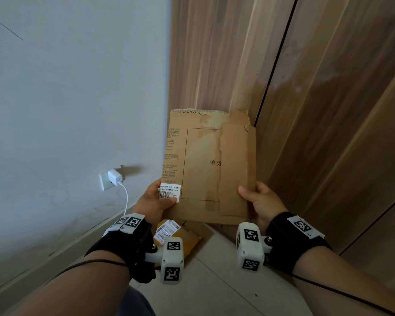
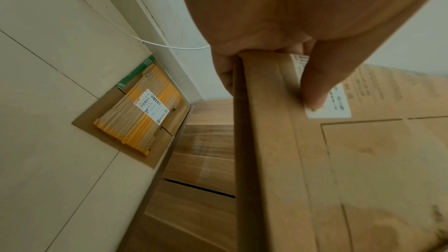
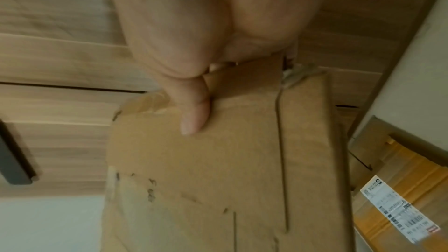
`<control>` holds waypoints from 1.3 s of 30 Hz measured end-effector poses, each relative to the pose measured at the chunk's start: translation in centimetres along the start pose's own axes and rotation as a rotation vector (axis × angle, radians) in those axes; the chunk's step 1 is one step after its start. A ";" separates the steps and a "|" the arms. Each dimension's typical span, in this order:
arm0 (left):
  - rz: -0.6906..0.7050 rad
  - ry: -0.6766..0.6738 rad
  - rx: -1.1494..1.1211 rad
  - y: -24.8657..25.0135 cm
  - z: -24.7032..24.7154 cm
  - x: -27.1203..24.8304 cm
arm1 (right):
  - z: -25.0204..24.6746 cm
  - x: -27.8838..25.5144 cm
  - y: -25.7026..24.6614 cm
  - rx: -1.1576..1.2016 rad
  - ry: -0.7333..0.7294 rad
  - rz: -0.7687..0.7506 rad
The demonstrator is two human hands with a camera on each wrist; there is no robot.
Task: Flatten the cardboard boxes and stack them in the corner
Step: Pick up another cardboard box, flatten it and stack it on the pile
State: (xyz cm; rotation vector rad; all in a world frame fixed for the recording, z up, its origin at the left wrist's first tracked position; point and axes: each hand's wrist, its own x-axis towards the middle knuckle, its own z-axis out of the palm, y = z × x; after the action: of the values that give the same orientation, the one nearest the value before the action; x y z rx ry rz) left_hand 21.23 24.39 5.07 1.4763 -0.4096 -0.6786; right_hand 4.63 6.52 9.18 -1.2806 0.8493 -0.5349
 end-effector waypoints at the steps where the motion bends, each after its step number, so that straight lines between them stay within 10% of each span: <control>1: -0.004 -0.008 -0.001 -0.2 0.0 0.2 | 0.1 0.0 0.1 -0.011 0.013 -0.002; 14: -0.026 0.036 0.216 0.6 0.0 1.4 | 2.6 0.5 0.4 -0.049 0.018 -0.100; 27: -0.094 -0.193 -0.134 2.1 4.1 2.7 | 8.2 2.3 1.9 -1.182 0.177 -0.532; 39: -0.227 0.202 -0.346 -2.8 0.8 10.4 | 8.7 8.6 6.3 -1.247 -0.172 -0.471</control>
State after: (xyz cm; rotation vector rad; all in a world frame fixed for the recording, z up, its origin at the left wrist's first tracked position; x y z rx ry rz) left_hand 28.13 17.21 0.79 1.2534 0.0331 -0.7303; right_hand 16.01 6.67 1.44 -2.6662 0.7191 -0.2031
